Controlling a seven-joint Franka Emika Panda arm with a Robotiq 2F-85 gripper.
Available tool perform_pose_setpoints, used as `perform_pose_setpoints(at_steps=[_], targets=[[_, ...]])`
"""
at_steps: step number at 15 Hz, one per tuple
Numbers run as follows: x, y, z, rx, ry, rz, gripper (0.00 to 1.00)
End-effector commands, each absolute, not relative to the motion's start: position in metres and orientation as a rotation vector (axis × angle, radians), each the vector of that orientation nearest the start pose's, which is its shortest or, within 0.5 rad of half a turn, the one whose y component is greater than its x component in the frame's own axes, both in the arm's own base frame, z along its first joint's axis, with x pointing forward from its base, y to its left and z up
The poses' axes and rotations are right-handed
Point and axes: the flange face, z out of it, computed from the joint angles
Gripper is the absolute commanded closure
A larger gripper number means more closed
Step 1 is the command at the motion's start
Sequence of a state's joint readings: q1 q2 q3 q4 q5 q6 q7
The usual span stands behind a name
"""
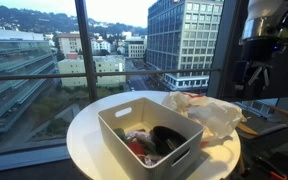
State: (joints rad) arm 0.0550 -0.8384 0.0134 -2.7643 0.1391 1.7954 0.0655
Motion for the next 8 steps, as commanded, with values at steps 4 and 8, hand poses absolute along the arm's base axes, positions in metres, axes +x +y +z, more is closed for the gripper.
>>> perform_pose_setpoints(at_steps=[4, 8], targets=[[0.281, 0.031, 0.433, -3.019, 0.063, 0.209, 0.0], [0.309, 0.047, 0.414, -2.928, 0.02, 0.125, 0.0]])
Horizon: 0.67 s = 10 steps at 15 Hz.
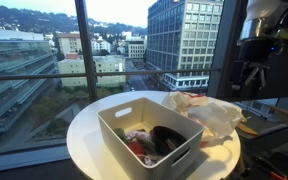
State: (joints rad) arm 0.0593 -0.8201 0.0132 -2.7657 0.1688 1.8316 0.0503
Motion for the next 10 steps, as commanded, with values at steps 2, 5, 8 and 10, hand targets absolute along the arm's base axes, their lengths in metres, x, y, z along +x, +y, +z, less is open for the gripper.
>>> perform_pose_setpoints(at_steps=[2, 5, 8, 10], targets=[[0.328, 0.06, 0.402, -2.88, -0.018, 0.044, 0.0], [0.358, 0.083, 0.38, -2.827, -0.105, -0.049, 0.0], [0.381, 0.109, 0.361, -2.796, -0.227, -0.11, 0.0], [0.394, 0.126, 0.353, -2.792, -0.342, -0.111, 0.0]])
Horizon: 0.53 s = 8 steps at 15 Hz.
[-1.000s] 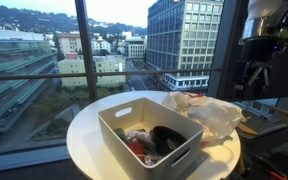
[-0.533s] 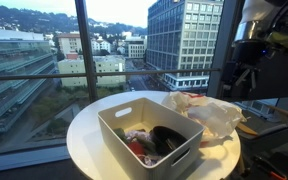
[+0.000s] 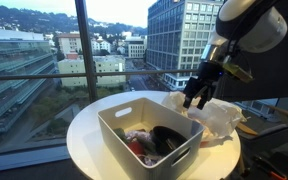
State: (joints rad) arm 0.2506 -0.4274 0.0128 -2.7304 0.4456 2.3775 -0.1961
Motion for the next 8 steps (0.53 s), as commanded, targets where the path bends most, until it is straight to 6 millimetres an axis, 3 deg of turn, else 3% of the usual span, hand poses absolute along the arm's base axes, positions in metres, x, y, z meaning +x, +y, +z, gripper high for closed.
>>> perform_pose_setpoints(at_steps=[1, 5, 8], targets=[[0.4, 0.134, 0.35, -2.788, -0.385, -0.112, 0.0], [0.426, 0.162, 0.35, -2.775, -0.516, -0.15, 0.0], [0.434, 0.19, 0.338, -2.742, -0.578, -0.142, 0.0]])
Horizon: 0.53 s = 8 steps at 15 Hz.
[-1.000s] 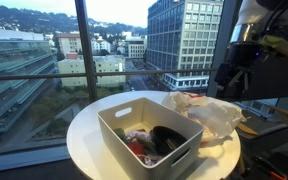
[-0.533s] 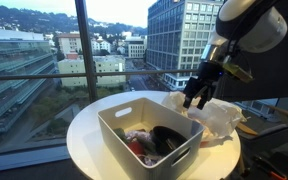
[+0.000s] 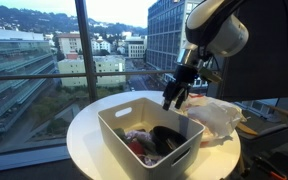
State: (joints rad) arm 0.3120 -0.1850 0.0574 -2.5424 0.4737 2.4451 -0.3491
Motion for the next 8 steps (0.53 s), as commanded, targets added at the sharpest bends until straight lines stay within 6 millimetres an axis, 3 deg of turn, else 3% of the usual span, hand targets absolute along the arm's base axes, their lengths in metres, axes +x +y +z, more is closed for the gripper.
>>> perform_pose_setpoints(at_steps=[1, 4, 8], targets=[[0.435, 0.2, 0.333, -2.733, -0.597, -0.135, 0.0], [0.435, 0.227, 0.316, -2.751, -0.656, -0.114, 0.0], [0.433, 0.244, 0.291, -2.823, -0.73, -0.119, 0.0]])
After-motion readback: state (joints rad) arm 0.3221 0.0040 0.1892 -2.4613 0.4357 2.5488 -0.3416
